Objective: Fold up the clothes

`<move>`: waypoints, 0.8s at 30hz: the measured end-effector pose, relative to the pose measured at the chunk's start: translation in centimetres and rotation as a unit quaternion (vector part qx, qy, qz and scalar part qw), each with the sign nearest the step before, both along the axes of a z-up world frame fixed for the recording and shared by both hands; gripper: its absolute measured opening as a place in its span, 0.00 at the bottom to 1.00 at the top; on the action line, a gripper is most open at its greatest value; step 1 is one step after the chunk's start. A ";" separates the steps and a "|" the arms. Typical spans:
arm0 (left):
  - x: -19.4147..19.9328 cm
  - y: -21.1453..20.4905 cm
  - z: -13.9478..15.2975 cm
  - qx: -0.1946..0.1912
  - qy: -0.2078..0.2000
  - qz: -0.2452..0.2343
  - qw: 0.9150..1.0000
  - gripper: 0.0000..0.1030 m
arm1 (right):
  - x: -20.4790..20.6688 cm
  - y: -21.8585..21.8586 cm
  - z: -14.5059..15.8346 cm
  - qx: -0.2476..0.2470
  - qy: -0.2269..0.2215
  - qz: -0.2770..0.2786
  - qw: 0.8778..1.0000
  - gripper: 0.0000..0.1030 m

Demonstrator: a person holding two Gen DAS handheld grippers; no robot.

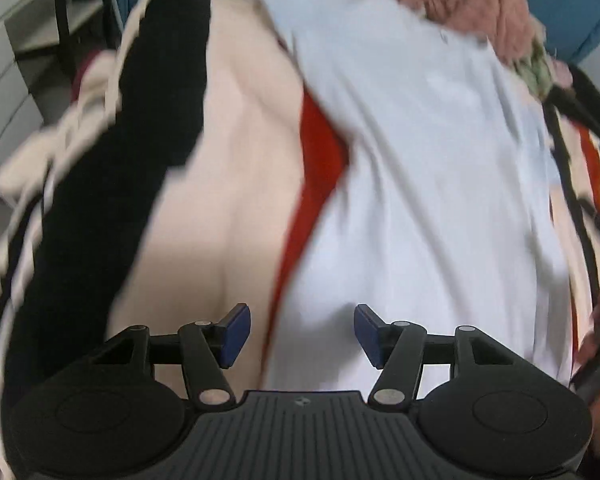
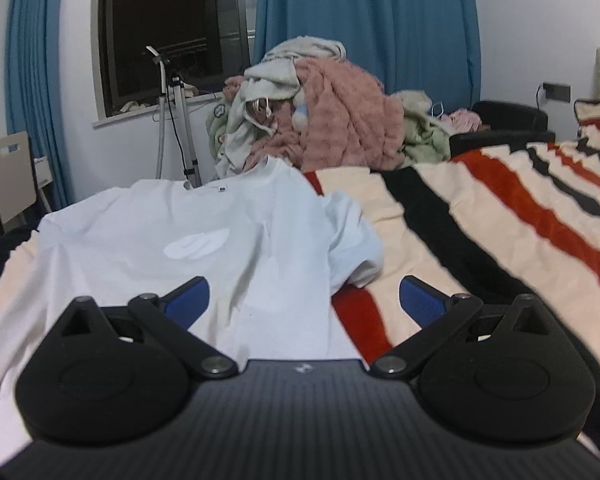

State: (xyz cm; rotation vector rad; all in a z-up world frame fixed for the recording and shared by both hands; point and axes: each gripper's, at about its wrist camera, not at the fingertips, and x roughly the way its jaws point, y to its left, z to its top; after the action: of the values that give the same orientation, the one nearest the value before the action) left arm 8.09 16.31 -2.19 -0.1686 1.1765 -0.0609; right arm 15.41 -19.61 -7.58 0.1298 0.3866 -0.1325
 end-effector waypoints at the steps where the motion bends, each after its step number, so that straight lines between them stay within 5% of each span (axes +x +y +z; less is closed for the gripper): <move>1: -0.8 -0.6 -0.2 0.012 0.000 -0.005 1.000 0.63 | -0.7 -0.1 0.4 -0.001 0.000 0.000 1.000 1.00; 4: -1.9 -1.9 -0.5 0.045 -0.009 -0.013 0.999 0.69 | -2.7 -0.3 1.4 -0.002 0.004 0.005 1.000 1.00; 7: -1.9 -1.8 -1.1 0.040 0.008 -0.027 0.999 0.59 | -4.4 -0.6 2.0 -0.004 0.011 0.002 1.000 1.00; 10: -2.7 -1.3 -0.7 0.030 0.016 -0.023 0.999 0.25 | -5.2 -1.0 2.3 -0.015 0.018 -0.008 1.000 1.00; 11: -3.1 -0.7 -0.2 0.011 0.018 -0.017 1.000 0.05 | -5.4 -1.2 2.3 -0.016 0.019 -0.013 1.000 1.00; 15: -4.5 3.4 1.5 -0.073 0.038 0.046 0.996 0.04 | -5.7 -1.6 2.4 -0.004 0.020 -0.023 1.000 1.00; 19: -6.1 5.1 0.9 -0.050 0.070 0.075 0.993 0.05 | -5.4 -1.1 2.3 -0.007 0.018 -0.013 1.000 1.00; 22: -7.0 4.3 2.7 -0.031 0.035 0.060 0.997 0.08 | -5.3 -0.9 2.2 -0.002 0.019 -0.001 1.000 1.00; 24: -7.6 3.3 4.2 -0.005 0.006 0.047 0.999 0.32 | -5.2 -0.8 2.2 0.001 0.019 0.007 1.000 1.00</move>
State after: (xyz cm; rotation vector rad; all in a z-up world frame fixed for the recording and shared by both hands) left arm 0.48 19.61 2.04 -0.2336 1.1789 0.0168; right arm 10.23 -20.38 -5.41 0.1274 0.4257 -0.1211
